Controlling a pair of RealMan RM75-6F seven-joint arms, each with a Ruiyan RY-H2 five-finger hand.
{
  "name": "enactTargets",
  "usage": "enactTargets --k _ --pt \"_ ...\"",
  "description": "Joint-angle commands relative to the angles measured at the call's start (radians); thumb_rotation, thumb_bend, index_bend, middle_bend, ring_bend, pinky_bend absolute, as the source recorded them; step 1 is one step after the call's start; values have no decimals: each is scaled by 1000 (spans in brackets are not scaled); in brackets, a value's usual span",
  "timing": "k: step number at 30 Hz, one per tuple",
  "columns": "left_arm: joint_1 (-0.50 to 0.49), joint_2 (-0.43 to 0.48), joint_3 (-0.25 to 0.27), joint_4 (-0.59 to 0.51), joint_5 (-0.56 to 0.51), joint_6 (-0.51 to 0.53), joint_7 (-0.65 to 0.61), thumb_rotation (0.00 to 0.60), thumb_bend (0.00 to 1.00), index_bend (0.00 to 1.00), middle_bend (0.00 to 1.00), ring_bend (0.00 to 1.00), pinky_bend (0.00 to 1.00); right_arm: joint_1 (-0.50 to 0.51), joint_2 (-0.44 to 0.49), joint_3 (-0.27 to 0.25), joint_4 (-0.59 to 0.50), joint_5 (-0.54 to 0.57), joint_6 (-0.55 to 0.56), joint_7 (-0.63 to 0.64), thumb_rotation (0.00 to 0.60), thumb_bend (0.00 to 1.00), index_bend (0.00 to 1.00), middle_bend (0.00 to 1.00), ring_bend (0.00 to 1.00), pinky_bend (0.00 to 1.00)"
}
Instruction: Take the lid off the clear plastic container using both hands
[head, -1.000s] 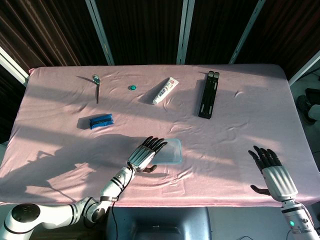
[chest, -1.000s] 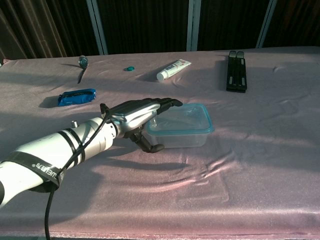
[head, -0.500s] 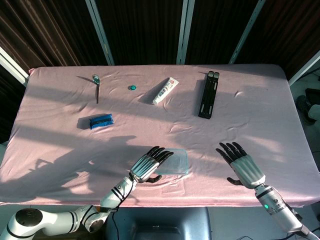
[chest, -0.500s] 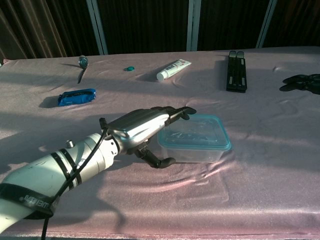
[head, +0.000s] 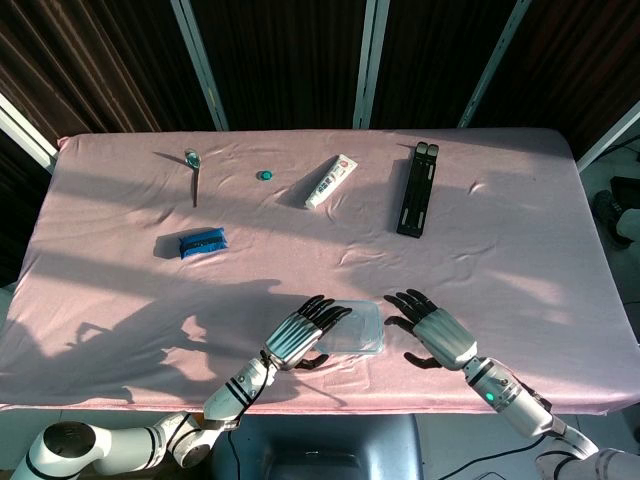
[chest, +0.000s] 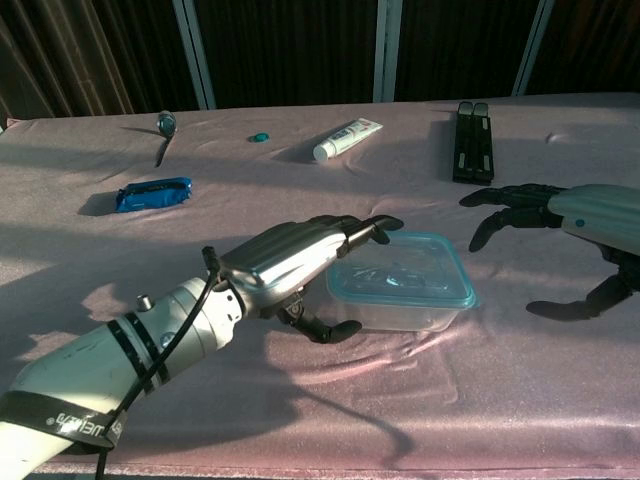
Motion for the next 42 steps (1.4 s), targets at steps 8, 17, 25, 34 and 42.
enactTargets --k 8,17,25,34,42 --pt "2 -27 30 50 57 21 -40 600 336 0 576 352 126 75 -137 -36 117 -52 30 155 600 417 431 184 63 143" --pt "9 -16 31 43 65 26 -37 600 336 0 576 351 126 93 -161 -59 117 -56 43 140 600 430 478 201 75 146" --pt "12 0 34 40 74 28 -47 600 336 0 577 352 128 101 -145 -81 98 -45 31 117 600 432 475 200 75 146" --pt "9 -2 40 53 85 20 -66 600 336 0 578 352 127 112 -130 -97 100 -44 38 129 600 462 474 200 75 146" --pt "8 -7 45 66 92 18 -83 600 337 0 579 351 125 120 -125 -107 107 -48 52 146 600 517 491 200 75 146"
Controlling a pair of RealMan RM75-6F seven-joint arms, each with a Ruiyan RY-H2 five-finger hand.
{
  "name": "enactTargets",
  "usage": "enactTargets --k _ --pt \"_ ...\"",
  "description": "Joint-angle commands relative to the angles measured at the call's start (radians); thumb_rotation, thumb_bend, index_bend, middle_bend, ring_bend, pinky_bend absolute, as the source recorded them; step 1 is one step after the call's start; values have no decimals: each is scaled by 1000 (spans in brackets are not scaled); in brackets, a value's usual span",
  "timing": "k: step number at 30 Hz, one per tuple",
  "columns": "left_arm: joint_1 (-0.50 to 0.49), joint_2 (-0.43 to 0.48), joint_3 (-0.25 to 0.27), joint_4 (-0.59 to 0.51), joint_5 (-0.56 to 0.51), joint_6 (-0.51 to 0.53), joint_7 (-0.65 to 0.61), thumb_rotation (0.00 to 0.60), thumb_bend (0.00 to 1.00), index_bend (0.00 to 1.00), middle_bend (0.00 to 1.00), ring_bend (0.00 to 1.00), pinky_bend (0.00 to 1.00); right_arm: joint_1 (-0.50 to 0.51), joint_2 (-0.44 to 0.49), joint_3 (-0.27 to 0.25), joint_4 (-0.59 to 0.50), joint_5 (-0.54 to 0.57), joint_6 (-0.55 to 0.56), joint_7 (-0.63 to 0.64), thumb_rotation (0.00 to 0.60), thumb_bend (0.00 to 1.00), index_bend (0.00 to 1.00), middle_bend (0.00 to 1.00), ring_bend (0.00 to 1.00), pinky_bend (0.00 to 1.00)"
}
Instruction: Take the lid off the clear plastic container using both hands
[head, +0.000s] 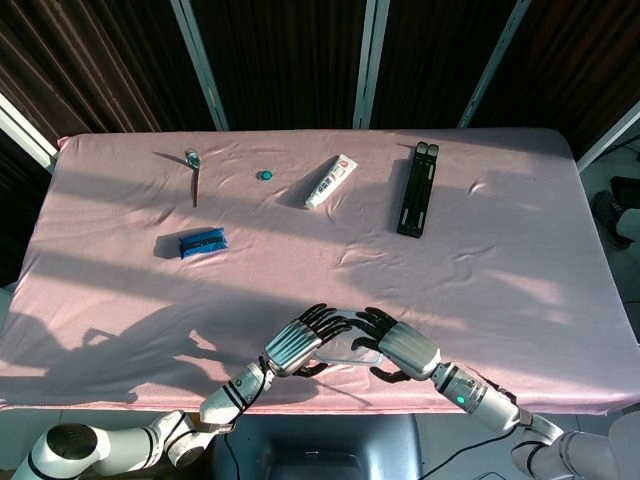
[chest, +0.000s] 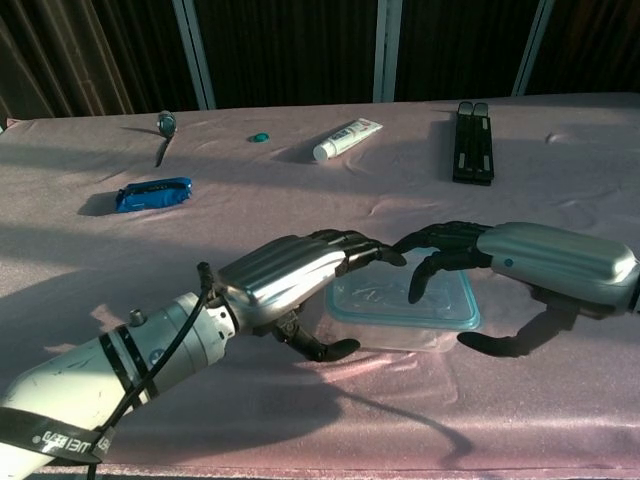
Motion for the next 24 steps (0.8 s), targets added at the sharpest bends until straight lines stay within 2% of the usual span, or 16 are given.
enactTargets --k 1,14,24 --pt "0 0 1 1 0 -1 -2 600 337 0 579 351 125 3 1 -3 4 -2 6 7 600 519 492 200 75 146" --pt "-6 -1 -10 0 -18 -33 -14 600 337 0 580 351 109 44 13 -12 26 -3 -21 52 600 521 461 200 75 137" --pt "-12 2 -14 -2 -20 -44 -26 600 337 0 582 352 101 71 21 -31 71 -41 15 109 600 520 423 200 75 103"
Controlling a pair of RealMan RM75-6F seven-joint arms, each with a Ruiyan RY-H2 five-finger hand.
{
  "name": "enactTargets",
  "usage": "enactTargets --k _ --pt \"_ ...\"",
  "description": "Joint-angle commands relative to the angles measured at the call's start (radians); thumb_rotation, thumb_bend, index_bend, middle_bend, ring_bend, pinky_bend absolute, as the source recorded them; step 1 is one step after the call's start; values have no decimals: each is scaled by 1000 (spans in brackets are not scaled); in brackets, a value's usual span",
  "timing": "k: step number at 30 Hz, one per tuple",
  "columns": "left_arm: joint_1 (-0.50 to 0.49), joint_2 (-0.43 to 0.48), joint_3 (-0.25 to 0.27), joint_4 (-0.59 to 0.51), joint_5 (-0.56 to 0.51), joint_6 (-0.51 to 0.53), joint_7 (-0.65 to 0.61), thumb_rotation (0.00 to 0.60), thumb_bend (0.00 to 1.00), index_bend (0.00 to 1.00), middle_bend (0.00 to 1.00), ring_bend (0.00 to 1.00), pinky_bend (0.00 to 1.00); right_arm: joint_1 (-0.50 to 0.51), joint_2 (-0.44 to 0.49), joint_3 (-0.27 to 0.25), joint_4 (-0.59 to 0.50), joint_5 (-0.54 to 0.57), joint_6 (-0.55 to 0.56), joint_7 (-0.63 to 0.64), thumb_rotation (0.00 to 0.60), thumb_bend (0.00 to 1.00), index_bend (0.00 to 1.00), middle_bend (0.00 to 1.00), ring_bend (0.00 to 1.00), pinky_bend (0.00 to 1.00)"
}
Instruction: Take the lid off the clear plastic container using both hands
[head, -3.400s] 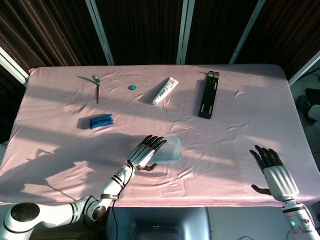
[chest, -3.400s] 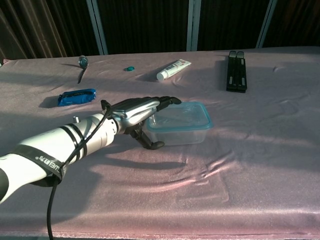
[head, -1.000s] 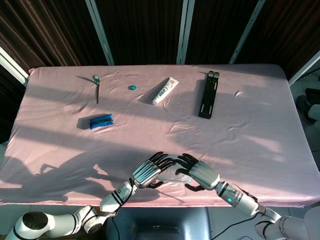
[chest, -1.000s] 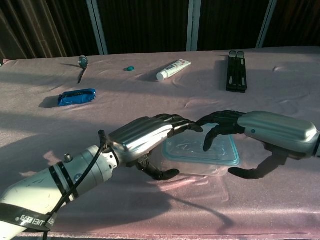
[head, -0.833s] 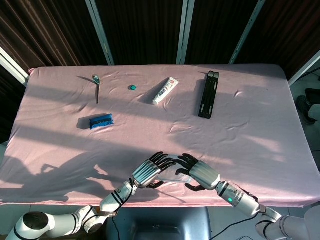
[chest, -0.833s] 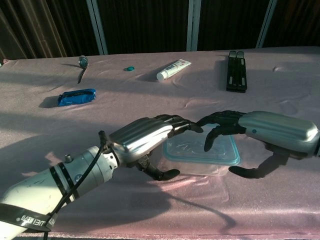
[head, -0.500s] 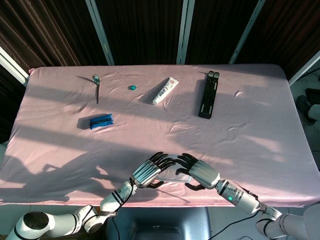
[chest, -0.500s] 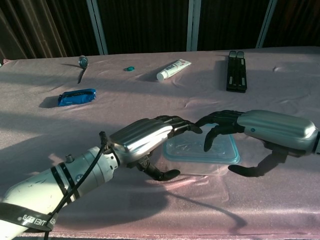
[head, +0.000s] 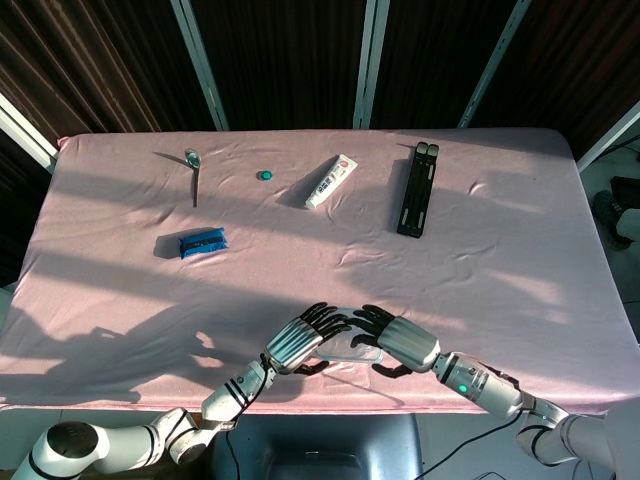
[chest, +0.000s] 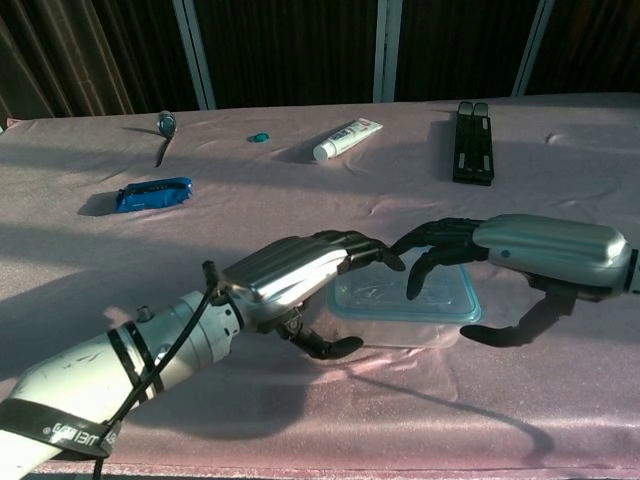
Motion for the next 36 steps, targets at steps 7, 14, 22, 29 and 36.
enactTargets --k 7,14,22,29,36 --pt "-3 0 0 4 0 -6 -1 600 337 0 583 351 101 -2 -2 -16 40 -13 41 32 600 521 423 200 75 103" --pt "-5 0 2 5 2 -8 -5 600 337 0 586 352 101 0 5 -26 43 -19 52 31 600 520 425 200 79 103" --pt "-6 3 3 3 4 -9 -5 600 337 0 584 352 103 0 4 -31 47 -18 61 37 600 521 424 199 82 103" --pt "-7 1 4 6 4 -11 -7 600 338 0 583 352 106 2 0 -29 46 -18 65 30 600 521 442 200 84 103" --pt "-5 -3 9 8 8 -8 -5 600 337 0 586 353 116 1 4 -30 41 -17 76 29 600 520 461 200 84 103"
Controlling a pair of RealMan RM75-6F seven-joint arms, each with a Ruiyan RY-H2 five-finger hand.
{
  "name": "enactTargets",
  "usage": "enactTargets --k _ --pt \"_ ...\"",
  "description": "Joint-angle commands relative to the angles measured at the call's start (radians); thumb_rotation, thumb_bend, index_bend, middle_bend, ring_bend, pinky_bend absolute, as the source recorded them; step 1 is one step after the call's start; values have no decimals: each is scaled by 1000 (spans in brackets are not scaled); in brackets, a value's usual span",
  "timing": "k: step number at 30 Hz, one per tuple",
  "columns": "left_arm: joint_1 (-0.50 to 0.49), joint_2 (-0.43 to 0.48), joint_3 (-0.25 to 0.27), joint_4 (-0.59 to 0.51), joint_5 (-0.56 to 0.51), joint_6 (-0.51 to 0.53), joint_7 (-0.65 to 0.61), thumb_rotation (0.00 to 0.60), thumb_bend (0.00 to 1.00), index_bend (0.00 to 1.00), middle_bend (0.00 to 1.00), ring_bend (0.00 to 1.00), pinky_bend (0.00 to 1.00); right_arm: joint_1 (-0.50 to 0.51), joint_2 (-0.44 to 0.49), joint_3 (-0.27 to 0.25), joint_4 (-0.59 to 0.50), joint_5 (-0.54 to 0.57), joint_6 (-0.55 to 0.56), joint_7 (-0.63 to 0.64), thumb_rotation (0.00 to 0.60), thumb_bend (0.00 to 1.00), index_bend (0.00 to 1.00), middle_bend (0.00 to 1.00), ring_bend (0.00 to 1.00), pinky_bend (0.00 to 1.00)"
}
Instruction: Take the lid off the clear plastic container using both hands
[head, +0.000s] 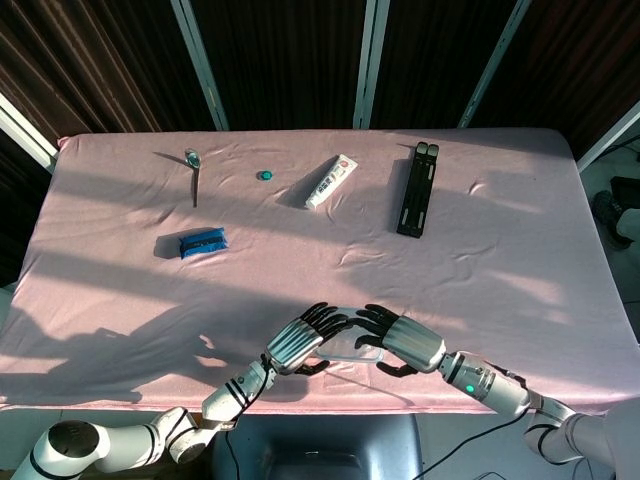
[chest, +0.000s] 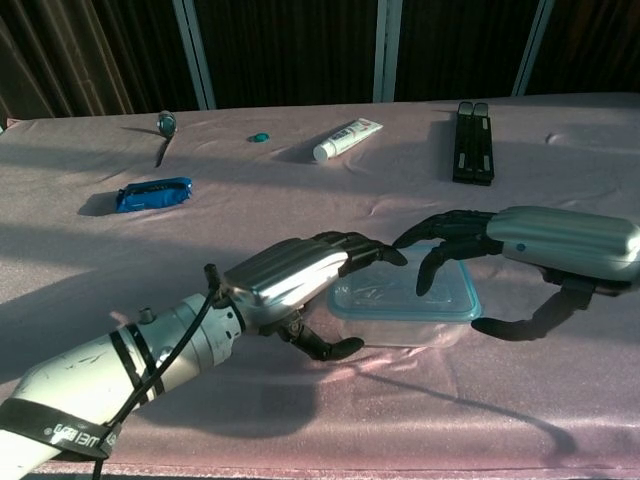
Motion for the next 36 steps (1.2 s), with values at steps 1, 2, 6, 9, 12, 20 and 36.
enactTargets --k 1,2,6,9,12,20,36 --pt "0 -2 2 1 3 1 0 600 337 0 586 353 116 2 1 2 -6 1 1 -2 600 520 465 200 84 103" --pt "0 -2 3 1 3 1 0 600 336 0 587 354 116 3 1 3 -8 1 2 -4 600 520 470 200 84 103" --pt "1 -3 4 4 6 5 0 600 337 0 588 356 117 5 5 6 -16 3 1 -14 600 523 477 200 86 103" --pt "1 -3 5 5 9 7 -2 600 337 0 589 357 117 6 7 7 -21 6 1 -17 600 523 478 200 86 103" --pt "1 -5 7 7 11 9 -3 600 336 0 589 357 117 4 9 10 -24 9 5 -21 600 523 478 200 86 103" --pt "1 -8 10 16 20 18 -10 600 336 0 589 358 119 7 9 24 -31 22 6 -21 600 523 478 200 89 103" --pt "7 -6 16 16 43 59 -59 600 338 0 569 352 110 0 -58 50 11 32 29 -49 600 524 701 294 215 230"
